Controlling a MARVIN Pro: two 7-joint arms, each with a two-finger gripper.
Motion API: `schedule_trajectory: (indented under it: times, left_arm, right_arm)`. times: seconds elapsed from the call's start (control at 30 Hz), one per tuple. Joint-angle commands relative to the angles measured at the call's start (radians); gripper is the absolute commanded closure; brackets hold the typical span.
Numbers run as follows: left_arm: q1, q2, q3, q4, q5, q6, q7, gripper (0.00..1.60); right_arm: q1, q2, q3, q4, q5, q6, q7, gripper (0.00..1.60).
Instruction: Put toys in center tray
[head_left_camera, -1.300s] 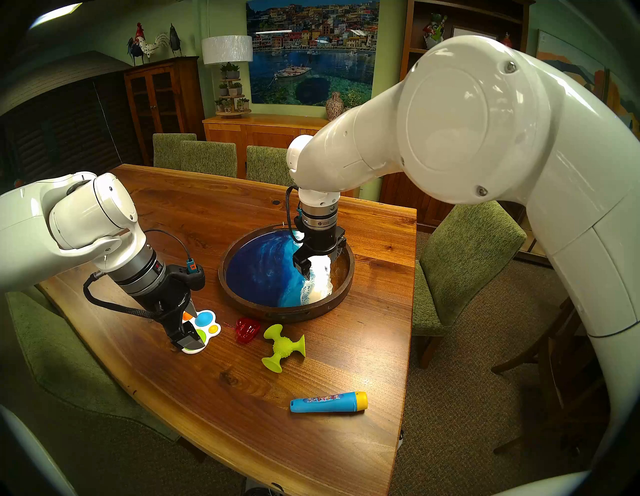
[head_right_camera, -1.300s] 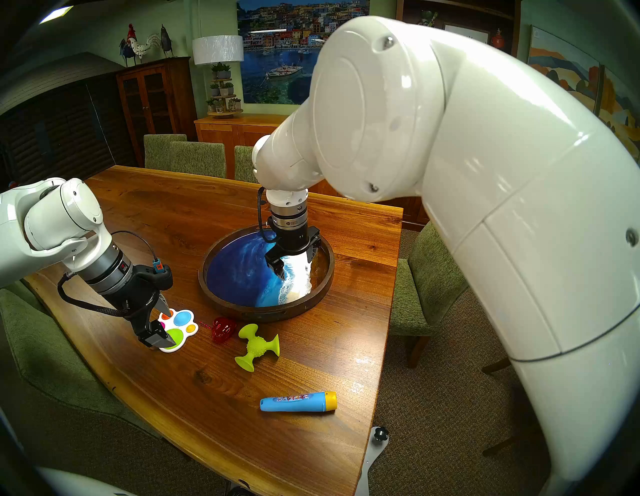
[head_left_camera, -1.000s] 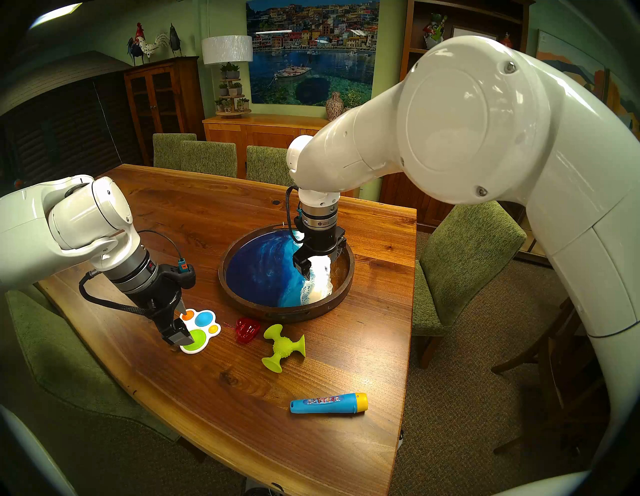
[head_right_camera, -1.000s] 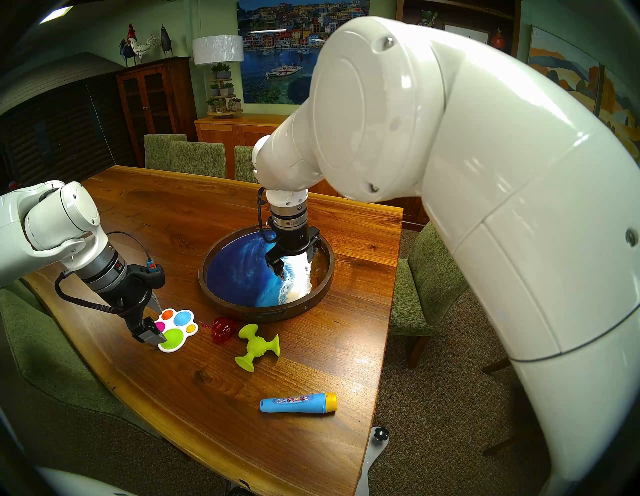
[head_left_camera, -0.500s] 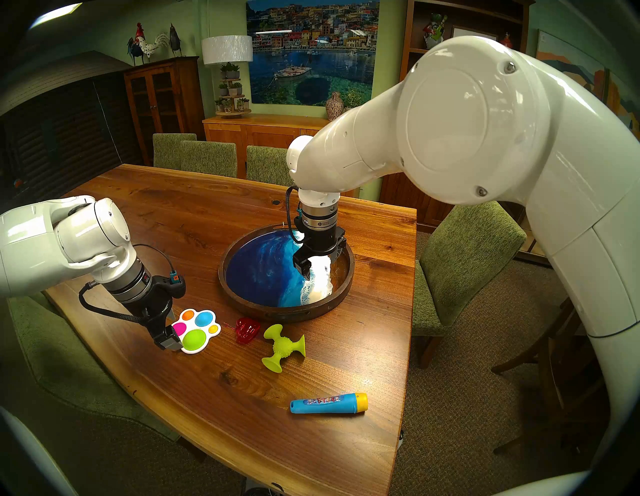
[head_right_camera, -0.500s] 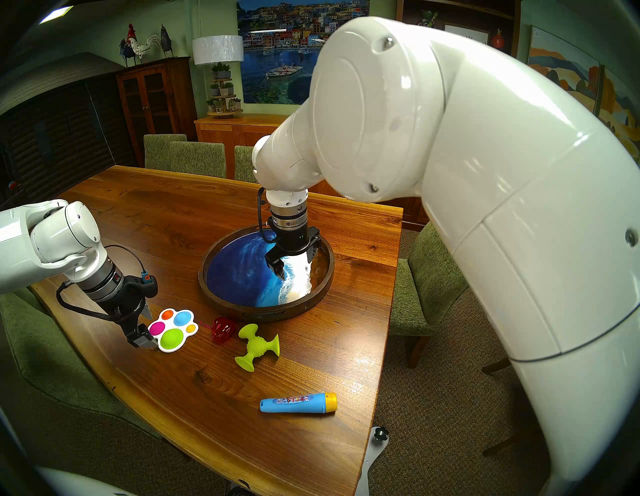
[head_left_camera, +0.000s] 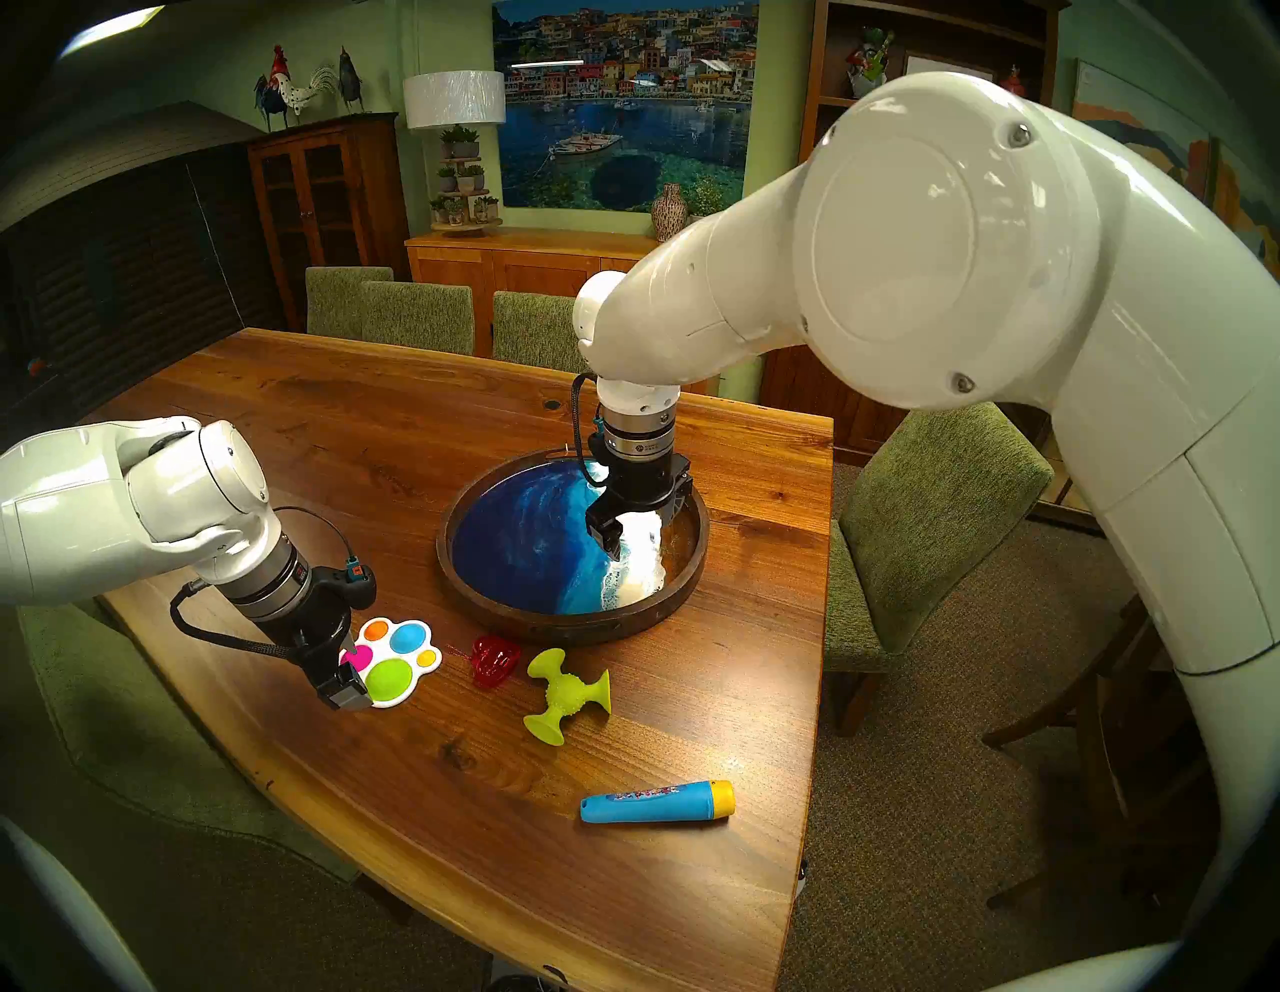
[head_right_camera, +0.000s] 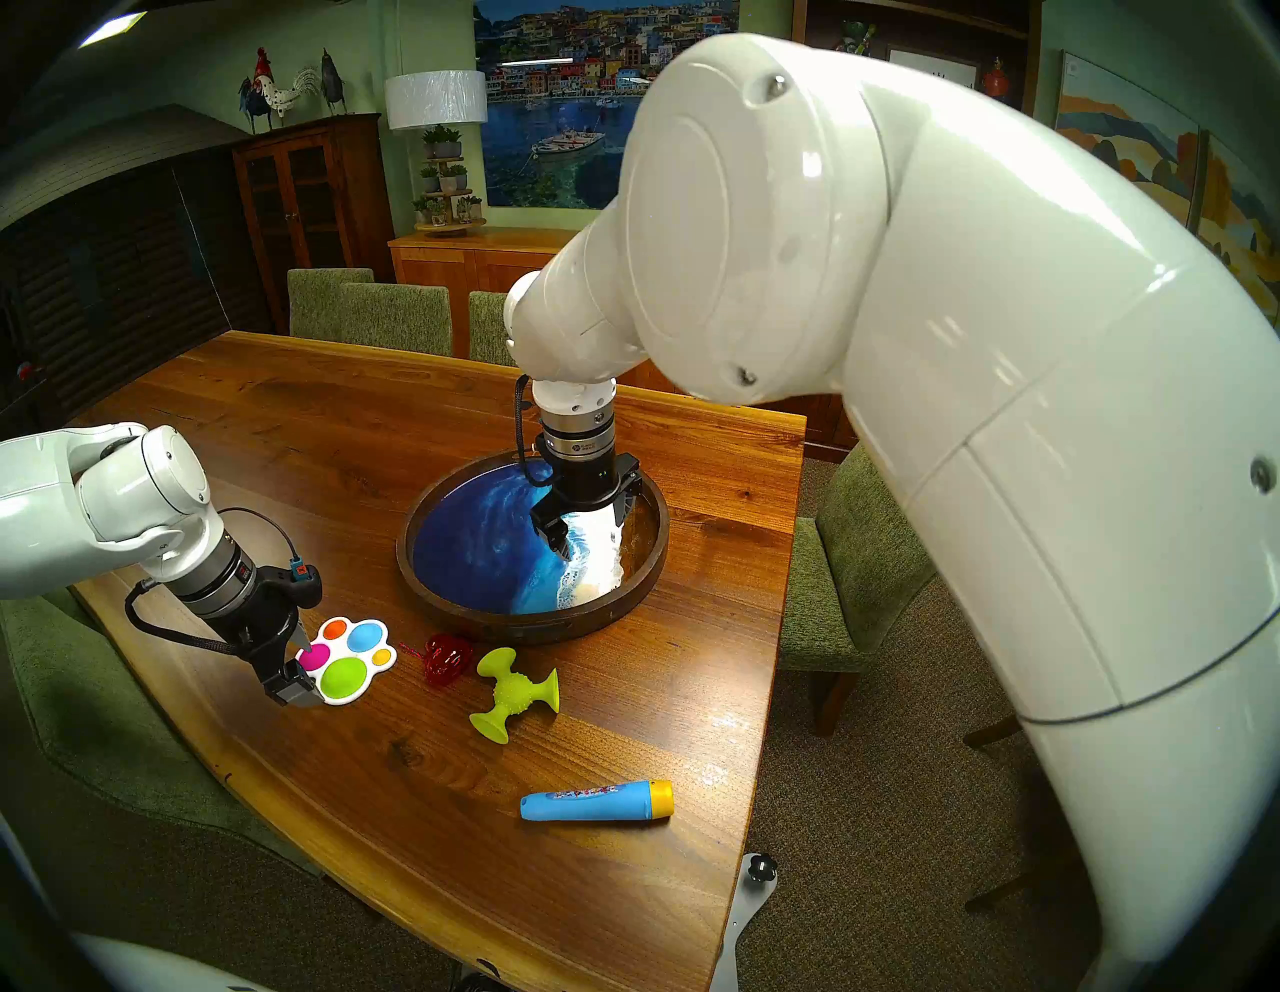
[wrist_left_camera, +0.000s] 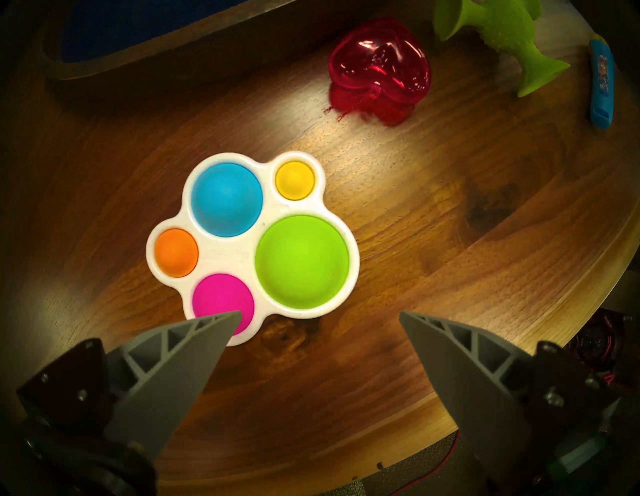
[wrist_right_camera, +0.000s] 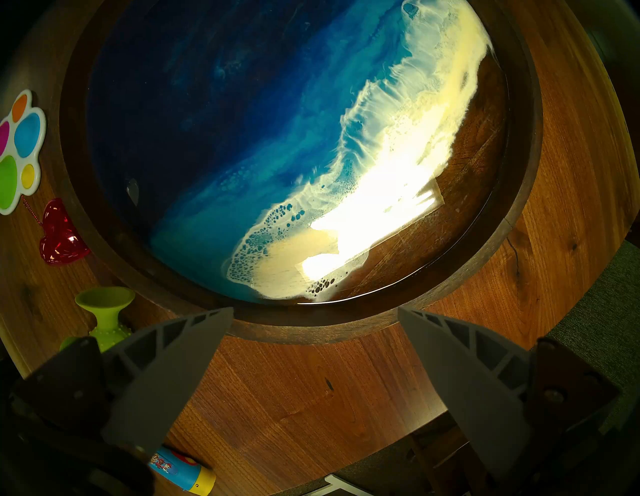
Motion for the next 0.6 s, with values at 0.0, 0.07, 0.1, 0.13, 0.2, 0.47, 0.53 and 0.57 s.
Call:
schedule_trajectory:
  times: [0.0,0.07,0.1,0.13,0.2,0.47,0.53,0.57]
  left_arm:
    - [0.012,-0.027,-0.018,-0.002,-0.019,0.001,0.044,0.00]
    - [0.018,-0.029,-0.020,-0.001,-0.026,0.001,0.056,0.00]
    - [0.024,-0.029,-0.022,-0.001,-0.032,0.001,0.071,0.00]
    - [0.029,-0.030,-0.023,0.000,-0.036,0.001,0.081,0.00]
    - [0.039,-0.036,-0.025,0.003,-0.046,-0.001,0.102,0.00]
    - [0.071,-0.048,-0.035,0.011,-0.092,-0.014,0.154,0.00]
    - [0.075,-0.048,-0.038,0.013,-0.101,-0.015,0.160,0.00]
    - [0.077,-0.048,-0.039,0.014,-0.106,-0.017,0.161,0.00]
  right_arm:
    - [0.028,0.003,0.003,0.017,0.000,-0.001,0.002,0.00]
    - [0.028,0.003,0.003,0.017,0.000,-0.001,0.002,0.00]
    - [0.028,0.003,0.003,0.017,0.000,-0.001,0.002,0.00]
    - [0.028,0.003,0.003,0.017,0.000,-0.001,0.002,0.00]
    - [0.028,0.003,0.003,0.017,0.000,-0.001,0.002,0.00]
    - [0.028,0.003,0.003,0.017,0.000,-0.001,0.002,0.00]
    - [0.028,0.003,0.003,0.017,0.000,-0.001,0.002,0.00]
    - [0.028,0.003,0.003,0.017,0.000,-0.001,0.002,0.00]
